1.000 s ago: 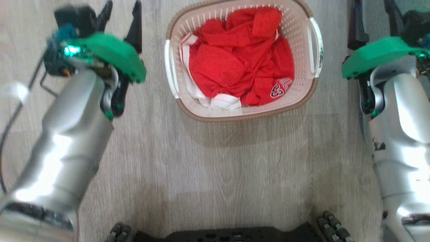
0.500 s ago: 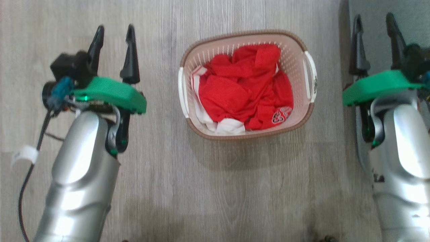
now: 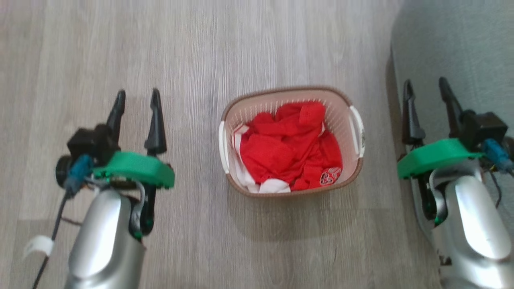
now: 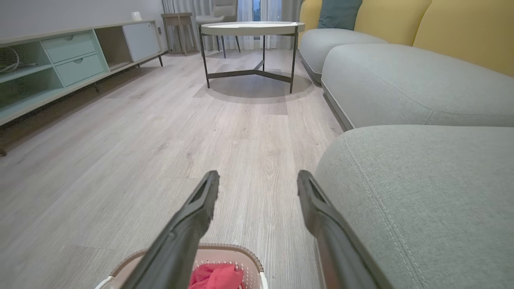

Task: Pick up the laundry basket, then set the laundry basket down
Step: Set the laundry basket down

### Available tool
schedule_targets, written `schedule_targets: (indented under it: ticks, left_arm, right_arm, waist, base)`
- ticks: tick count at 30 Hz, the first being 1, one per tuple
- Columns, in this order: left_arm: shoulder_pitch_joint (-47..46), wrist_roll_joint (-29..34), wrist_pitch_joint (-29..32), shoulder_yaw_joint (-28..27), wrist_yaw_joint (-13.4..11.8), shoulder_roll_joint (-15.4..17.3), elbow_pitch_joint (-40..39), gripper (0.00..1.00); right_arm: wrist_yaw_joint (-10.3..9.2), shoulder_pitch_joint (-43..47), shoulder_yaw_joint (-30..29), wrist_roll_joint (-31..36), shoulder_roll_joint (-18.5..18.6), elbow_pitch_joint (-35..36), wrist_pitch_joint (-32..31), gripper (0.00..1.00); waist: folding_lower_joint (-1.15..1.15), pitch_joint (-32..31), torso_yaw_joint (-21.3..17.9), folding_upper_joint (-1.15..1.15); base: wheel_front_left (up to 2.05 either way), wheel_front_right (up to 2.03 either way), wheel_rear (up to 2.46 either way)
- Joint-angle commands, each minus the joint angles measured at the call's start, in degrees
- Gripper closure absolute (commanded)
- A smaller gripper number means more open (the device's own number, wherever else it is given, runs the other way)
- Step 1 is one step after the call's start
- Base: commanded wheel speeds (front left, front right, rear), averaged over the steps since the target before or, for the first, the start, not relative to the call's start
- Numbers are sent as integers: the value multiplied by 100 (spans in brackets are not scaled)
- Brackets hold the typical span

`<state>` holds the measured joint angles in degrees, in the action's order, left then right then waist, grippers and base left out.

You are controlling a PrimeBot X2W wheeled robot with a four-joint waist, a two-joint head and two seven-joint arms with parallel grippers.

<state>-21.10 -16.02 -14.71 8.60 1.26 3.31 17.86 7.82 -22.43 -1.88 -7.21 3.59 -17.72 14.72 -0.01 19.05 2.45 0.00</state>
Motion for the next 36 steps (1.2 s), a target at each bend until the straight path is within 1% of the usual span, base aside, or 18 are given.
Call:
schedule_targets:
  ticks: [1,9,18,36]
  left_arm:
    - [111,54,-29,-212,13,77,-283,0]
    - [840,55,-22,-321,-96,150,-615,0]
    - [1527,91,259,-312,-286,282,-1155,0]
    - [2290,84,733,-272,-520,417,-1958,0]
  right_arm:
    - [-33,102,169,-60,-70,247,28,0]
    - [-33,519,236,-112,-70,409,-180,0]
    - [-33,1066,118,-103,-70,885,-501,0]
    - [-33,1799,-72,-221,-71,1633,-989,0]
  waist:
    - [1,-275,-62,0]
    - [1,-758,-152,0]
    - [1,-1247,-155,0]
    - [1,-1681,-157,0]
  base:
    - [0,0,0]
    - [0,0,0]
    - [0,0,0]
    - [0,0,0]
